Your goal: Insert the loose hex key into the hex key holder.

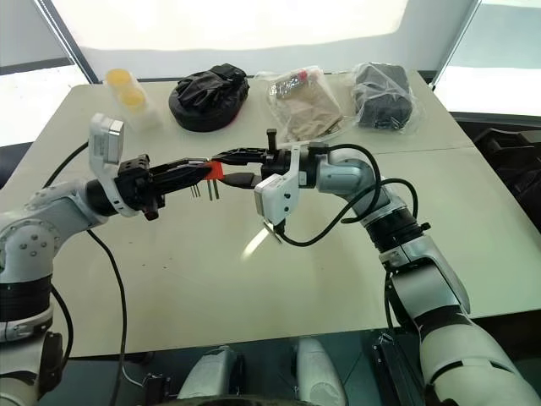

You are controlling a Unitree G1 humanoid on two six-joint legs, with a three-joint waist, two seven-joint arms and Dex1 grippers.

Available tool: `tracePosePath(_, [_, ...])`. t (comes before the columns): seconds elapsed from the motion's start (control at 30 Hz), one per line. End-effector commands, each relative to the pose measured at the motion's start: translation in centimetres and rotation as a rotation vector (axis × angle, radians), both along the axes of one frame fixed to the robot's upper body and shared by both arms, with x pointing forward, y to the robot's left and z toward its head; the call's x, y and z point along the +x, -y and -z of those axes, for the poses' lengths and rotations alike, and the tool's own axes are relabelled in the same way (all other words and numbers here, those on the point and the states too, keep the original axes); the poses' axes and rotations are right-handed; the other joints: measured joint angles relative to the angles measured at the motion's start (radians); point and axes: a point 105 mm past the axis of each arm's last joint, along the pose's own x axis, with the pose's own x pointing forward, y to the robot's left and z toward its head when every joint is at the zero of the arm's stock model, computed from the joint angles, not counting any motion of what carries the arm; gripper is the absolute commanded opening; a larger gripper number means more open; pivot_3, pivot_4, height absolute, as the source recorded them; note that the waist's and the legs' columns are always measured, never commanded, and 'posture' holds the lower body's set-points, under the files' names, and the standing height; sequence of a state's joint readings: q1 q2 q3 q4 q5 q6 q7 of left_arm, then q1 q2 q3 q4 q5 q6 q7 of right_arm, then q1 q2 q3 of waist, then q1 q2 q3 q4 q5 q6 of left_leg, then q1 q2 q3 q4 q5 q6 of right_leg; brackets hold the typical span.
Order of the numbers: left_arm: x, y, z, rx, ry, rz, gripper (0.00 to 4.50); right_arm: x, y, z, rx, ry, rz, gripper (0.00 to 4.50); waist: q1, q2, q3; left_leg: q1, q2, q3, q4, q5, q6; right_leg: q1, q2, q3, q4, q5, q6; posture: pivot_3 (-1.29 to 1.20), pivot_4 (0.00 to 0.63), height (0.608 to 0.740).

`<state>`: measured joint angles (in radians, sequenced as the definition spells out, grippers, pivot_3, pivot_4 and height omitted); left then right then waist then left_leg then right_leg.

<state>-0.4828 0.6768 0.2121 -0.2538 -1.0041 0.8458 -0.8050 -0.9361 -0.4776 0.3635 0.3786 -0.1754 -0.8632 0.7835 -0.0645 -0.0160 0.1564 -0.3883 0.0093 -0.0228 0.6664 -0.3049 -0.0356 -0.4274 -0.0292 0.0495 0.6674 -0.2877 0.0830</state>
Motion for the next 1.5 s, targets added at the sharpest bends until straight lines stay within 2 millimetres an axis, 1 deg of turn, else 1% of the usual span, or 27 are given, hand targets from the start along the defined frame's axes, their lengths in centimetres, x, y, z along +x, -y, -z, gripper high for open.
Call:
tracePosePath(0.03, [-0.3, 0.0, -0.9, 0.006, 0.051, -0.013, 0.22, -0.8, -0.2, -1.1, 0.034, 0.029, -0.033, 1.01, 0.0, 0.0, 0.0, 0.0, 0.0, 0.0, 0.0, 0.0, 0.0, 0.0, 0.0, 0.0, 0.0, 0.0, 0.0, 0.0, 0.15, 0.74])
tracePosePath(0.33, [-0.2, 0.2, -0.9, 0.009, 0.053, -0.018, 0.22, -0.8, -0.2, -1.4, 0.04, 0.022, -0.038, 1.01, -0.001, 0.0, 0.0, 0.0, 0.0, 0.0, 0.0, 0.0, 0.0, 0.0, 0.0, 0.0, 0.0, 0.0, 0.0, 0.0, 0.15, 0.74])
tracePosePath(0.4, [-0.2, 0.2, -0.9, 0.009, 0.054, -0.02, 0.22, -0.8, -0.2, -1.4, 0.042, 0.019, -0.038, 2.08, 0.0, 0.0, 0.0, 0.0, 0.0, 0.0, 0.0, 0.0, 0.0, 0.0, 0.0, 0.0, 0.0, 0.0, 0.0, 0.0, 0.15, 0.74])
tracePosePath(0.43, [-0.2, 0.2, -0.9, 0.009, 0.055, -0.021, 0.22, -0.8, -0.2, -1.4, 0.042, 0.019, -0.037, 2.46, -0.001, 0.0, 0.0, 0.0, 0.0, 0.0, 0.0, 0.0, 0.0, 0.0, 0.0, 0.0, 0.0, 0.0, 0.0, 0.0, 0.15, 0.74])
tracePosePath(0.53, [-0.3, 0.1, -0.9, 0.012, 0.057, -0.025, 0.22, -0.9, -0.2, -1.3, 0.03, 0.018, -0.038, 4.09, 0.0, 0.0, 0.0, 0.0, 0.0, 0.0, 0.0, 0.0, 0.0, 0.0, 0.0, 0.0, 0.0, 0.0, 0.0, 0.0, 0.15, 0.74])
tracePosePath(0.57, [-0.3, 0.1, -0.9, 0.013, 0.058, -0.026, 0.22, -0.9, -0.2, -1.2, 0.02, 0.015, -0.036, 4.44, 0.0, 0.0, 0.0, 0.0, 0.0, 0.0, 0.0, 0.0, 0.0, 0.0, 0.0, 0.0, 0.0, 0.0, 0.0, 0.0, 0.15, 0.74])
tracePosePath(0.63, [-0.4, 0.0, -0.9, 0.018, 0.06, -0.029, 0.22, -0.8, -0.1, -1.1, 0.012, -0.007, -0.03, 4.44, 0.0, 0.0, 0.0, 0.0, 0.0, 0.0, 0.0, 0.0, 0.0, 0.0, 0.0, 0.0, 0.0, 0.0, 0.0, 0.0, 0.15, 0.74])
tracePosePath(0.73, [-0.7, -0.5, -1.1, 0.034, 0.076, -0.049, 0.22, 0.5, 0.9, -0.4, 0.003, -0.113, 0.058, 4.44, 0.0, 0.0, 0.0, 0.0, 0.0, 0.0, 0.0, 0.0, 0.0, 0.0, 0.0, 0.0, 0.0, 0.0, 0.0, 0.0, 0.15, 0.74])
tracePosePath(0.8, [-1.1, -1.1, -1.3, 0.052, 0.094, -0.075, 0.22, 2.4, 2.3, 0.7, 0.025, -0.332, 0.184, 4.44, 0.0, 0.0, 0.0, 0.0, 0.0, 0.0, 0.0, 0.0, 0.0, 0.0, 0.0, 0.0, 0.0, 0.0, 0.0, 0.0, 0.15, 0.74])
tracePosePath(0.83, [-1.2, -1.2, -1.4, 0.058, 0.099, -0.082, 0.22, 2.8, 2.7, 1.0, 0.033, -0.408, 0.222, 4.44, 0.002, 0.0, 0.0, 0.0, 0.0, 0.0, 0.0, 0.0, 0.001, 0.0, 0.0, 0.0, 0.0, 0.0, 0.0, 0.0, 0.15, 0.74])
tracePosePath(0.87, [-1.5, -1.5, -1.4, 0.068, 0.103, -0.091, 0.22, 3.4, 3.4, 1.9, 0.018, -0.537, 0.28, 4.44, 0.004, 0.0, 0.0, 0.0, 0.0, 0.0, 0.0, -0.001, 0.002, 0.0, 0.0, 0.0, 0.0, 0.0, 0.0, 0.0, 0.15, 0.74])
tracePosePath(0.93, [-1.9, -1.8, -1.4, 0.078, 0.103, -0.105, 0.22, 3.7, 4.3, 2.8, 0.009, -0.712, 0.35, 4.44, 0.009, 0.0, 0.0, 0.0, 0.0, 0.0, 0.0, -0.001, 0.002, 0.0, 0.0, 0.0, 0.0, 0.0, 0.0, 0.0, 0.15, 0.74])
tracePosePath(0.97, [-2.2, -2.1, -1.4, 0.078, 0.098, -0.117, 0.22, 3.8, 4.7, 3.5, 0.003, -0.83, 0.389, 4.44, 0.01, 0.0, 0.0, 0.0, 0.0, 0.0, 0.0, -0.001, 0.002, 0.0, -0.001, 0.0, 0.0, 0.0, 0.0, 0.0, 0.15, 0.74])
tracePosePath(1.03, [-2.5, -2.4, -1.3, 0.077, 0.089, -0.132, 0.22, 3.5, 5.1, 4.1, -0.003, -0.965, 0.431, 4.44, 0.014, 0.0, 0.0, 0.0, 0.0, 0.0, 0.0, -0.001, 0.002, 0.0, -0.001, 0.0, 0.0, 0.0, 0.0, 0.0, 0.15, 0.74])
tracePosePath(1.1, [-2.8, -2.8, -1.1, 0.075, 0.078, -0.151, 0.22, 2.8, 5.2, 4.8, -0.036, -1.077, 0.455, 4.44, 0.021, 0.0, 0.0, 0.0, 0.001, -0.001, 0.0, -0.001, 0.002, 0.0, 0.0, 0.0, 0.0, 0.0, 0.0, 0.0, 0.15, 0.74])
tracePosePath(1.17, [-2.9, -3.2, -1.0, 0.059, 0.061, -0.175, 0.22, 1.6, 5.0, 5.4, -0.082, -1.21, 0.464, 4.44, 0.024, 0.0, 0.0, 0.0, 0.0, -0.001, 0.0, -0.001, 0.002, 0.0, 0.0, 0.0, 0.0, 0.0, 0.0, 0.0, 0.15, 0.74])
tracePosePath(1.23, [-3.1, -3.4, -0.8, 0.058, 0.052, -0.187, 0.22, 1.0, 4.7, 6.1, -0.1, -1.285, 0.505, 4.44, 0.026, 0.0, 0.0, 0.0, 0.0, -0.001, 0.0, -0.001, 0.002, 0.0, -0.001, 0.0, 0.0, 0.0, 0.0, 0.0, 0.15, 0.74])
tracePosePath(1.3, [-3.2, -3.3, -0.6, 0.059, 0.049, -0.188, 0.22, 1.0, 4.6, 6.6, -0.094, -1.32, 0.548, 4.44, 0.027, 0.0, 0.0, -0.001, 0.0, -0.001, 0.0, -0.001, 0.002, 0.0, -0.001, 0.0, 0.0, 0.0, 0.0, 0.0, 0.15, 0.74])
tracePosePath(1.33, [-3.3, -3.3, -0.6, 0.057, 0.047, -0.192, 0.22, 1.4, 4.7, 7.6, -0.094, -1.319, 0.609, 4.44, 0.027, 0.0, 0.0, -0.001, 0.0, -0.001, 0.0, -0.001, 0.002, 0.0, -0.001, 0.0, -0.001, 0.0, 0.0, 0.0, 0.15, 0.74])
tracePosePath(1.43, [-3.4, -3.3, -0.4, 0.054, 0.042, -0.206, 0.22, 2.6, 5.1, 9.5, -0.068, -1.336, 0.759, 4.44, 0.026, 0.0, 0.0, -0.001, 0.0, -0.001, 0.0, -0.001, 0.002, 0.0, -0.001, 0.0, -0.001, 0.0, 0.0, 0.0, 0.15, 0.74])
tracePosePath(1.5, [-3.5, -3.4, -0.4, 0.054, 0.04, -0.215, 0.22, 3.0, 5.4, 10.2, -0.059, -1.344, 0.825, 4.44, 0.025, 0.0, 0.0, -0.001, 0.0, -0.001, 0.0, -0.001, 0.002, 0.0, -0.001, 0.0, -0.001, 0.0, 0.0, 0.0, 0.15, 0.74])
